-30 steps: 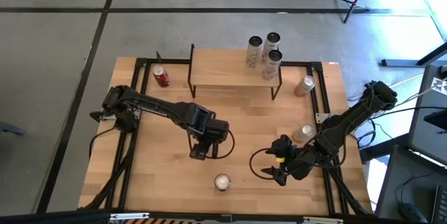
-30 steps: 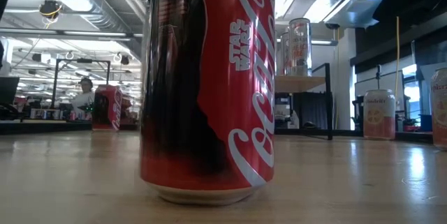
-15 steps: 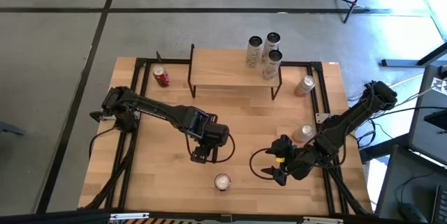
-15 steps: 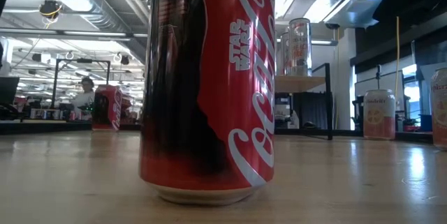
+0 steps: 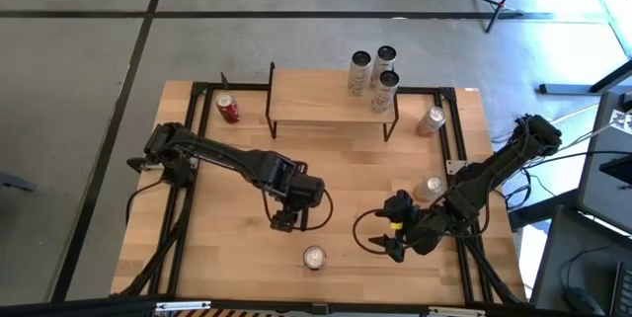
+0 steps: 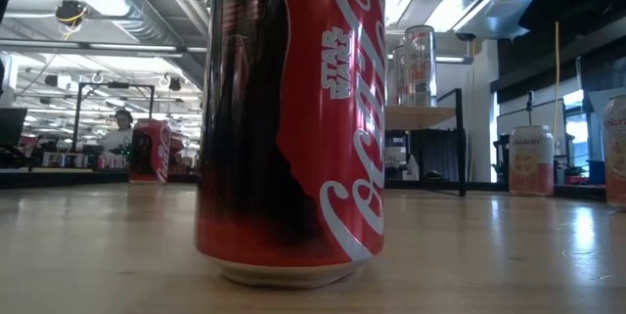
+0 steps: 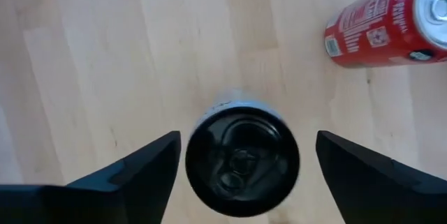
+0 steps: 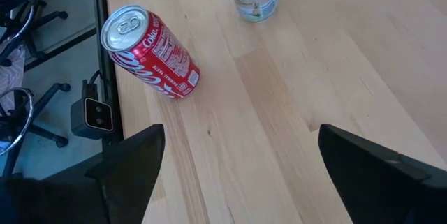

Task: Place canned beverage on shelf
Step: Put the white-yellow soda can on the shelf aligned with the other white-yellow soda can, then put the bottom red-white soda can on the shelf

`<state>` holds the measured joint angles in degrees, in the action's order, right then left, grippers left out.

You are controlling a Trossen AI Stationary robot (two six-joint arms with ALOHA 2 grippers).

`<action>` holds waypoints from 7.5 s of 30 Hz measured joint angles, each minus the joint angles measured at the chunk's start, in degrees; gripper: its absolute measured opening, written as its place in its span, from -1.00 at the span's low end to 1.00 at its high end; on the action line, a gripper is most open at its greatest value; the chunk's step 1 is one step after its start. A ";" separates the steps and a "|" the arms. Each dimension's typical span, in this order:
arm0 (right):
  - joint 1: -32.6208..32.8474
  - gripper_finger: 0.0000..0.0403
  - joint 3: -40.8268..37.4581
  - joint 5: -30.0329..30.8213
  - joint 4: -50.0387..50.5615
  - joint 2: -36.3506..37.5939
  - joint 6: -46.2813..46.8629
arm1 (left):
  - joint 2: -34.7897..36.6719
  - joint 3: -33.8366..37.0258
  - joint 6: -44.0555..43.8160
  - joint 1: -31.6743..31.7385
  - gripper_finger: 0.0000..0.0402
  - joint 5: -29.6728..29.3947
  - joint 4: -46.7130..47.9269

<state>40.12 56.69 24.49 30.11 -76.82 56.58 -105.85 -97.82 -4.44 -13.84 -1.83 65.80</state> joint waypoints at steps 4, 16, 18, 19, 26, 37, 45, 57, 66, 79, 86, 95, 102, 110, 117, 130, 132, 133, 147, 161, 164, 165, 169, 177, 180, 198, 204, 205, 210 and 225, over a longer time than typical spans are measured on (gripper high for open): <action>0.00 0.81 0.00 0.00 -0.05 0.00 0.04 | 2.33 -0.73 -2.88 -0.07 0.60 -0.73 0.29; 0.00 0.81 0.00 0.02 -0.09 0.00 0.15 | 18.93 11.59 -20.87 -7.74 0.59 -23.27 -13.57; 0.00 0.81 0.00 0.02 -0.07 0.00 0.15 | 21.78 17.56 -23.96 -9.02 0.59 -24.83 -18.93; 0.00 0.81 0.00 0.11 -0.07 0.00 0.15 | 23.28 20.92 -25.30 -9.64 0.59 -25.52 -22.23; 0.00 0.81 0.00 0.48 -0.07 0.00 0.13 | 29.01 36.22 -30.76 -11.90 0.59 -27.58 -41.33; 0.00 0.81 0.00 0.57 -0.24 0.00 0.13 | 29.01 38.16 -26.59 -11.85 0.59 -29.69 -43.78; 0.00 0.81 0.00 1.57 -0.21 0.00 0.13 | 27.44 44.83 -27.99 -11.98 0.59 -30.23 -55.03; 0.00 0.81 0.00 1.66 0.13 -0.02 0.09 | 20.40 47.16 -28.49 -12.18 0.59 -30.15 -60.74; 0.00 0.81 0.00 1.66 0.15 0.00 -0.31 | 19.64 47.16 -34.89 -12.16 0.52 -30.53 -60.22; -0.04 0.81 0.00 2.41 -3.76 5.82 -6.80 | 19.59 38.66 -32.44 -7.77 0.15 -24.45 -56.88; -0.02 0.81 0.00 -0.04 -3.19 18.78 -19.42 | 19.63 25.97 -25.75 -1.31 0.15 -24.46 -51.42; -0.04 0.81 0.02 -0.02 -0.47 34.59 -29.02 | 19.68 12.23 -18.05 10.74 0.15 -20.79 -44.86; -0.02 0.81 0.04 3.86 4.90 40.73 -30.66 | 17.99 2.96 -14.97 20.83 0.15 -12.44 -37.29; -0.02 0.81 0.04 8.54 8.77 42.80 -28.48 | 9.56 -4.95 -8.63 31.85 0.15 6.30 -36.38; -0.04 0.81 0.04 12.10 10.03 42.71 -28.37 | 1.94 -11.33 -5.03 38.42 0.15 13.28 -36.41; -0.04 0.81 0.04 14.10 11.67 42.75 -25.33 | -4.54 -11.87 -3.87 39.27 0.15 14.22 -43.01; -0.02 0.81 0.04 14.04 11.88 42.75 -25.33 | -5.47 -11.87 -3.42 39.23 0.15 13.14 -43.12; -0.02 0.81 0.04 14.00 11.88 42.73 -25.33 | -5.65 -11.87 -3.28 39.23 0.15 12.84 -43.11; -0.02 0.81 0.04 13.90 12.00 42.69 -25.33 | -5.62 -10.24 -2.45 39.16 0.31 11.10 -43.82; -0.02 0.81 -0.22 13.88 12.13 42.42 -25.35 | -5.63 -10.14 -2.42 38.75 0.33 8.90 -44.70; -0.02 0.81 -0.22 13.90 12.11 42.37 -25.35 | -5.63 -10.13 -2.41 38.75 0.33 8.90 -44.89; -0.02 0.81 -0.22 13.90 12.11 42.32 -25.35 | -5.63 -10.13 -2.41 38.75 0.33 8.90 -45.09; -0.02 0.81 -0.22 13.88 12.09 42.03 -25.35 | -6.43 -10.15 -2.45 38.64 0.33 9.72 -46.74; -0.01 0.81 -0.22 13.90 12.04 42.05 -25.35 | -7.37 -10.17 -2.45 38.53 0.50 11.02 -47.85; -0.02 0.81 -0.22 13.90 12.02 42.05 -25.35 | -7.36 -10.19 -2.45 38.55 0.60 10.99 -47.91; 0.00 0.81 -0.22 13.88 11.95 42.05 -25.35 | -3.15 -10.23 0.30 37.79 0.76 9.97 -49.46; 0.00 0.81 -0.22 13.25 11.17 42.05 -25.68 | 3.76 -10.23 -3.40 34.22 0.75 9.45 -44.24; 0.00 0.81 -0.22 12.79 11.16 42.05 -26.53 | 5.25 -10.23 -4.32 32.96 0.74 8.58 -42.72; 0.00 0.81 -0.22 11.89 11.21 42.05 -28.91 | 10.78 -10.25 -8.46 23.43 0.73 -1.35 -31.07; -0.79 0.81 4.25 11.29 7.88 28.80 -32.61 | 12.13 0.85 -16.59 4.38 0.72 -9.33 -22.96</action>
<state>39.33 60.93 35.78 37.98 -48.02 23.97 -93.72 -96.96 -21.03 -9.47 -11.15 42.84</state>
